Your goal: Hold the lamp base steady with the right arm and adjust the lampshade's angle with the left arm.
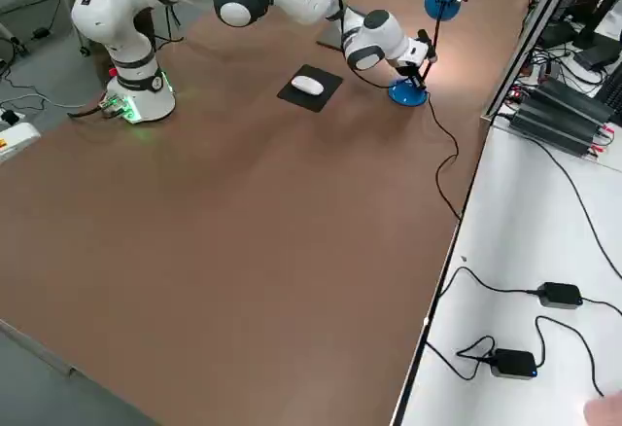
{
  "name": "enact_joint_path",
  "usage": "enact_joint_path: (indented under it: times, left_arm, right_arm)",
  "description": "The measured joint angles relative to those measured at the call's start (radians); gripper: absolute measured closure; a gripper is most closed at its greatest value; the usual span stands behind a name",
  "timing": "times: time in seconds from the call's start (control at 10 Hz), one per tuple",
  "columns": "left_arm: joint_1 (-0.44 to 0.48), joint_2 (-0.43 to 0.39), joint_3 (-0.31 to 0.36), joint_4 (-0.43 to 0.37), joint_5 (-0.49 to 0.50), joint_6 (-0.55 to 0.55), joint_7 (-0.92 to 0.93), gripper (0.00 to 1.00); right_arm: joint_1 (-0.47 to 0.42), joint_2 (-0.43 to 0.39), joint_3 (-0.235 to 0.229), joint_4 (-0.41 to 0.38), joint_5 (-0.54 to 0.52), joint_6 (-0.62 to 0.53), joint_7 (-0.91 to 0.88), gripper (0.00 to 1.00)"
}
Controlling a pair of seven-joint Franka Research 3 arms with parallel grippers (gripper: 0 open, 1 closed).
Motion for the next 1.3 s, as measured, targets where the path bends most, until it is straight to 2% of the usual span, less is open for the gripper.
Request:
enact_joint_path:
  times: [0.7, 1.3]
  left_arm:
    - [0.001, 0.0, 0.0, 0.0, -0.006, 0.0, -0.045, 0.53]
    - [0.005, 0.001, 0.0, 0.0, -0.012, -0.002, -0.199, 0.53]
  right_arm:
    - [0.001, 0.0, 0.0, 0.0, 0.0, 0.001, 0.0, 0.85]
    - [0.002, 0.0, -0.001, 0.0, -0.001, 0.002, 0.0, 0.85]
